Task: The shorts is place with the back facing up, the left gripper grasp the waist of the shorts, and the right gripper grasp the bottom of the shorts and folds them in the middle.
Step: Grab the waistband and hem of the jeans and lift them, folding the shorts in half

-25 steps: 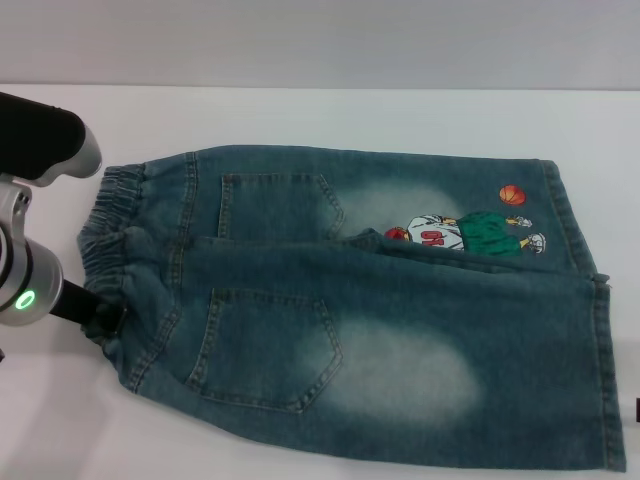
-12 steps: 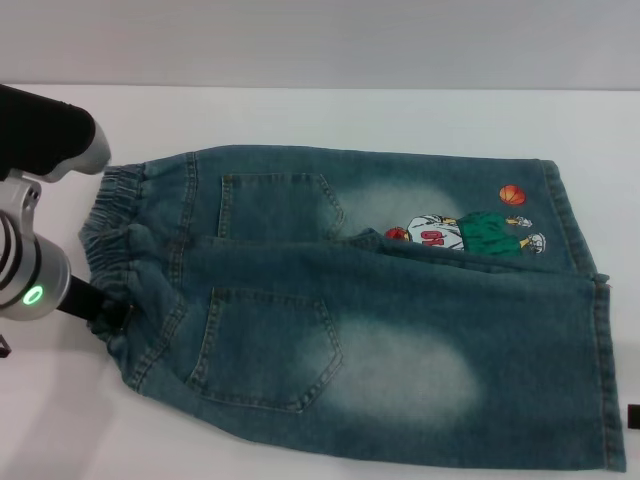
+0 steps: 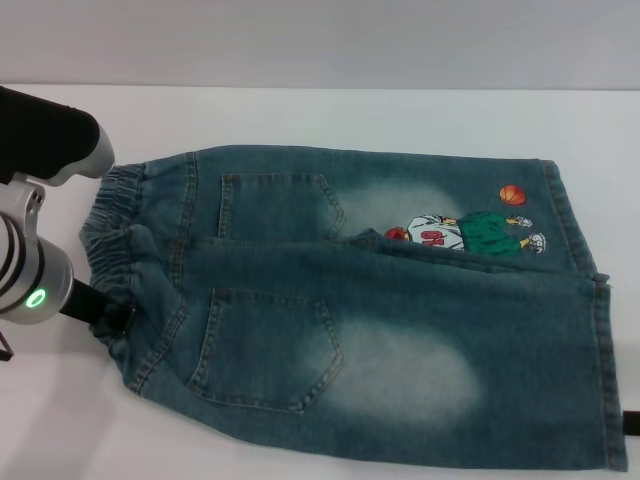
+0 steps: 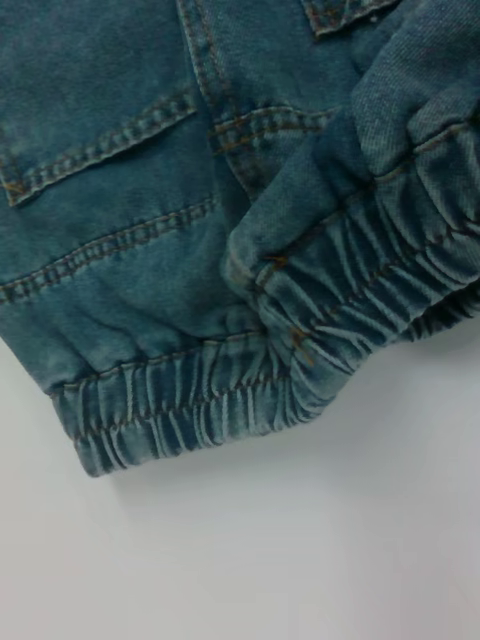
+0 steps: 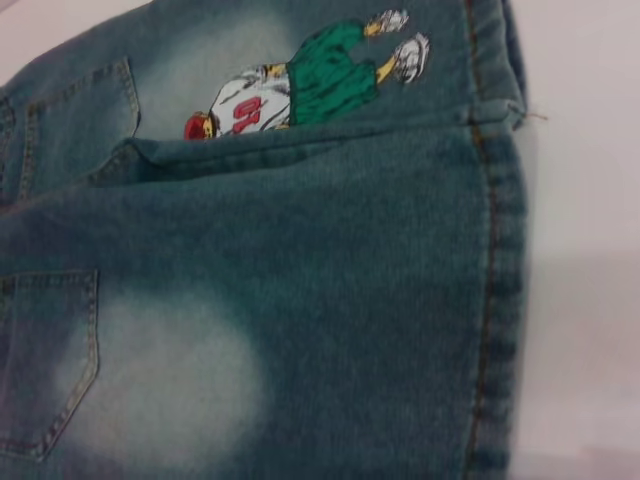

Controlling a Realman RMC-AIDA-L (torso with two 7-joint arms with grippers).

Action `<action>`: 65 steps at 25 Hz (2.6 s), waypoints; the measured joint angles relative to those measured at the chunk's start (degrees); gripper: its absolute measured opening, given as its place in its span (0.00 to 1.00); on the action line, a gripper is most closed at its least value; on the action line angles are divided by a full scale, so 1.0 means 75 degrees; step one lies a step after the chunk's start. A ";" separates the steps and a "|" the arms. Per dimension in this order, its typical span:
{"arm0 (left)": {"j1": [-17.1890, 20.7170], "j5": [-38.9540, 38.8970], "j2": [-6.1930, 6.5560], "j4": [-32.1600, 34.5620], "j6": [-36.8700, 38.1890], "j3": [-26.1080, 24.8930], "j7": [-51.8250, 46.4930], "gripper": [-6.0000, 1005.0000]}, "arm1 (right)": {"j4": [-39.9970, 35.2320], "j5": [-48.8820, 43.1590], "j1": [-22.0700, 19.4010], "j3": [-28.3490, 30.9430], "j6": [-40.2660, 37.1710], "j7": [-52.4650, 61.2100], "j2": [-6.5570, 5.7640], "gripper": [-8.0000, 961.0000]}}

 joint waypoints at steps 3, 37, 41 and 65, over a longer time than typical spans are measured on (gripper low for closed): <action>0.0003 -0.0007 0.0000 0.0016 -0.0001 0.0013 -0.0001 0.19 | 0.0046 -0.0010 0.0008 -0.0137 -0.0056 -0.0011 0.0000 0.77; -0.0018 -0.0019 -0.0002 0.0016 -0.0037 0.0089 -0.0002 0.19 | 0.0288 -0.0194 0.0081 -0.0299 -0.0274 -0.0033 -0.0024 0.77; -0.0024 -0.0019 -0.0007 0.0019 -0.0037 0.0092 -0.0002 0.19 | 0.0288 -0.0169 0.0120 -0.0388 -0.0296 -0.0036 -0.0015 0.77; -0.0089 -0.0019 -0.0013 0.0037 -0.0033 0.0105 0.0015 0.19 | 0.0331 -0.0045 0.0294 -0.0730 -0.0401 0.0020 0.0000 0.77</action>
